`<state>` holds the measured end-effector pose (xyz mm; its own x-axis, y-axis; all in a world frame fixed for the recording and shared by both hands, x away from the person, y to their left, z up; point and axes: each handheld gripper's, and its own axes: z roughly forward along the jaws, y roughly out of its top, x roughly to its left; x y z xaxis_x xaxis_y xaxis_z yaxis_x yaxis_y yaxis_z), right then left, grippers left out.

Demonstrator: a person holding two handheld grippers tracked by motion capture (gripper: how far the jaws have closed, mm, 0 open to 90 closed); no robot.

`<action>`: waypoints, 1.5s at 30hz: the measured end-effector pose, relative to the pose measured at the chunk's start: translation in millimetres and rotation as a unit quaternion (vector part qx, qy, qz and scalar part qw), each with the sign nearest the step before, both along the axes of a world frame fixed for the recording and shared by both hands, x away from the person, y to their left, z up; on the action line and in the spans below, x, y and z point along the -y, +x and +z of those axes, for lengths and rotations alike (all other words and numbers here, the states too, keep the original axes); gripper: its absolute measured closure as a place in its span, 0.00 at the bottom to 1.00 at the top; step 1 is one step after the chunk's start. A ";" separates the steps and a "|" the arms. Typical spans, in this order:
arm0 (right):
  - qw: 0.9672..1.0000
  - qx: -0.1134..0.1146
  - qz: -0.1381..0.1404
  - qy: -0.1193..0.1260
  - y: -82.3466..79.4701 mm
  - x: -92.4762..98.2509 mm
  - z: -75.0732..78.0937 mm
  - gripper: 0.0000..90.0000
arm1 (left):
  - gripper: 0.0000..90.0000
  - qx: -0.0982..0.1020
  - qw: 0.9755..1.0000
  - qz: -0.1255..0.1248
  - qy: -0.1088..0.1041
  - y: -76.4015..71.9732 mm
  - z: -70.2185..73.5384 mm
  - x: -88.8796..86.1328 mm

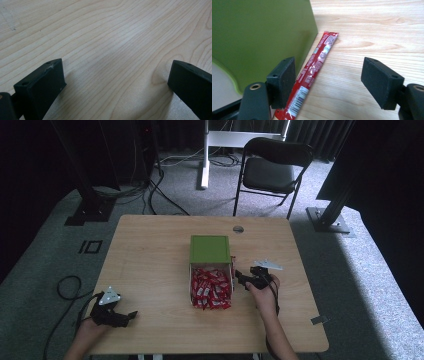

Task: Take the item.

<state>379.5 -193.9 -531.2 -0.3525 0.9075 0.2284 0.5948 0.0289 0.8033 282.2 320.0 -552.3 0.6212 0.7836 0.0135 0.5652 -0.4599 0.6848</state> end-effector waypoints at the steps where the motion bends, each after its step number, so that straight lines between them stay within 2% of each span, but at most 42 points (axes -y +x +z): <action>1: 1.000 0.000 0.000 -0.005 -0.9 3.0 0.5 0.30 | 0.02 0.000 1.000 0.000 0.000 0.0 0.0 0.0; 5: 1.000 0.006 0.005 -0.004 -4.3 16.8 -0.3 0.24 | 0.02 0.000 1.000 0.000 0.000 0.0 0.0 0.0; 7: 1.000 0.005 0.016 -0.019 -6.9 23.8 -1.4 0.21 | 0.02 0.000 1.000 0.000 0.000 0.0 0.0 0.0; 11: 1.000 0.000 0.006 -0.025 -11.4 35.4 -3.9 0.21 | 0.02 0.000 1.000 0.000 0.000 0.0 0.0 0.0; 14: 0.999 -0.014 0.000 -0.030 -15.1 43.7 -4.3 0.21 | 0.02 0.000 1.000 0.000 0.000 0.0 0.0 0.0; 19: 0.999 -0.013 -0.014 -0.035 -19.6 57.5 -5.3 0.21 | 0.02 0.000 1.000 0.000 0.000 0.0 0.0 0.0; 23: 0.999 -0.021 -0.017 -0.038 -23.1 64.2 -6.6 0.21 | 0.02 0.000 1.000 0.000 0.000 0.0 0.0 0.0; 29: 0.998 -0.001 0.025 -0.056 -34.7 72.3 -6.0 0.21 | 0.02 0.000 1.000 0.000 0.000 0.0 0.0 0.0; 34: 0.995 0.007 0.066 -0.072 -42.8 77.3 -7.4 0.20 | 0.02 0.000 1.000 0.000 0.000 0.0 0.0 0.0; 38: 0.993 0.008 0.086 -0.087 -48.9 82.5 -10.6 0.16 | 0.02 0.000 1.000 0.000 0.000 0.0 0.0 0.0; 40: 0.992 0.009 0.087 -0.088 -51.8 86.0 -12.3 0.15 | 0.02 0.000 1.000 0.000 0.000 0.0 0.0 0.0; 45: 0.989 0.010 0.107 -0.104 -61.1 95.4 -15.0 0.14 | 0.02 0.000 1.000 0.000 0.000 0.0 0.0 0.0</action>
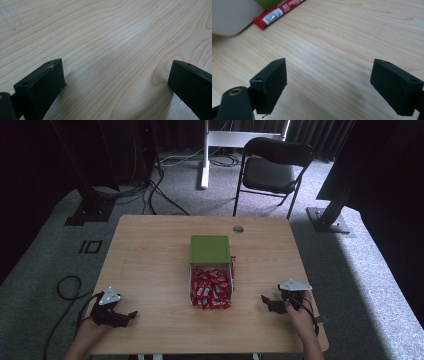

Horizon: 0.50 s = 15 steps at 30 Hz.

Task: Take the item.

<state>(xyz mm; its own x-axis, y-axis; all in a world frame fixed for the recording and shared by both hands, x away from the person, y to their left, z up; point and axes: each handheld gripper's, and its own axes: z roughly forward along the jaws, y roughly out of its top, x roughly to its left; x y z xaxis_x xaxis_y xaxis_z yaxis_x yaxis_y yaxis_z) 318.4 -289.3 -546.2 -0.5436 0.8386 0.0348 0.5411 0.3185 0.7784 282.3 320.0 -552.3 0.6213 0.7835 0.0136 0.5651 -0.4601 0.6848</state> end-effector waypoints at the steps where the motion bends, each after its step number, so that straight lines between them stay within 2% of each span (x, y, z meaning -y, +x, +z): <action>1: 1.000 0.001 0.001 -0.002 -1.8 2.2 -0.3 0.14 | 0.02 0.000 1.000 0.000 0.000 0.0 0.0 0.0; 5: 1.000 0.008 0.006 -0.006 -7.2 9.0 -1.5 0.14 | 0.02 0.000 1.000 0.000 0.000 0.0 0.0 0.0; 11: 0.999 -0.016 0.029 -0.014 -16.4 17.4 -6.9 0.13 | 0.02 0.000 1.000 0.000 -0.001 0.0 0.0 -0.1; 15: 0.999 -0.018 0.041 -0.025 -19.6 18.5 -9.5 0.13 | 0.02 0.000 1.000 0.000 -0.001 0.0 0.0 -0.1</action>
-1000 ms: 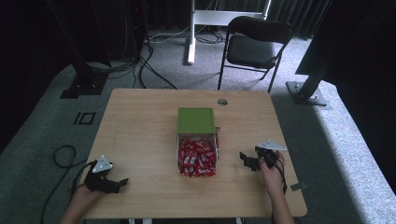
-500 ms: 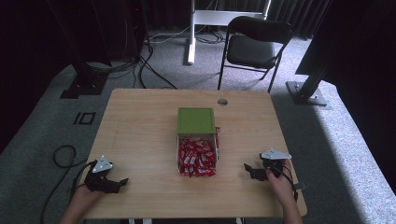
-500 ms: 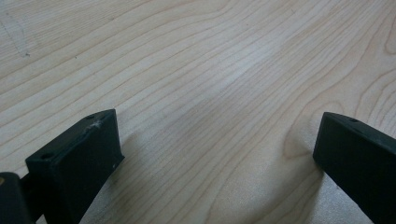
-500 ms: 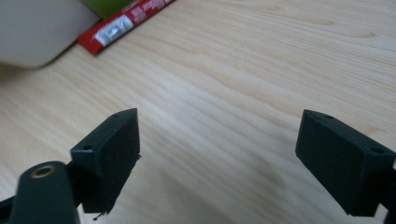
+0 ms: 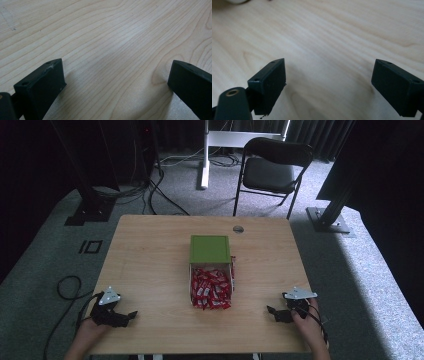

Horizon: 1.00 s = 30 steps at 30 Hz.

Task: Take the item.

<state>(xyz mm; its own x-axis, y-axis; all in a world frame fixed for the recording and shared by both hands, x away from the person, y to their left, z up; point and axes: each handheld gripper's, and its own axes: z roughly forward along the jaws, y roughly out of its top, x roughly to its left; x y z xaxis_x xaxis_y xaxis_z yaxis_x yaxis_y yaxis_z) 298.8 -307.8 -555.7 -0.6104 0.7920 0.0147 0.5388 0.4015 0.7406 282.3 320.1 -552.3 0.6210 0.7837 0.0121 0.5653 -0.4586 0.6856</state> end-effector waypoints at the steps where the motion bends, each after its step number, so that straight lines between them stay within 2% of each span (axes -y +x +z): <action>1: 1.000 -0.001 0.010 -0.005 -2.4 0.0 -1.2 0.13 | 0.02 0.000 1.000 0.000 0.000 0.0 0.0 0.0; 10: 1.000 -0.008 0.016 -0.013 -12.0 4.7 -2.2 0.12 | 0.02 0.000 1.000 0.000 0.000 0.0 0.0 0.0; 16: 0.999 -0.005 0.041 -0.011 -19.2 7.2 -3.0 0.12 | 0.02 0.000 1.000 0.000 0.000 -0.1 0.0 0.2; 20: 0.996 -0.004 0.087 -0.011 -23.1 4.7 -3.1 0.12 | 0.02 0.000 1.000 0.000 0.000 -0.2 0.0 0.2; 30: 0.996 -0.005 0.088 -0.011 -23.1 4.7 -3.1 0.12 | 0.02 0.000 1.000 -0.001 0.002 -0.1 0.1 0.0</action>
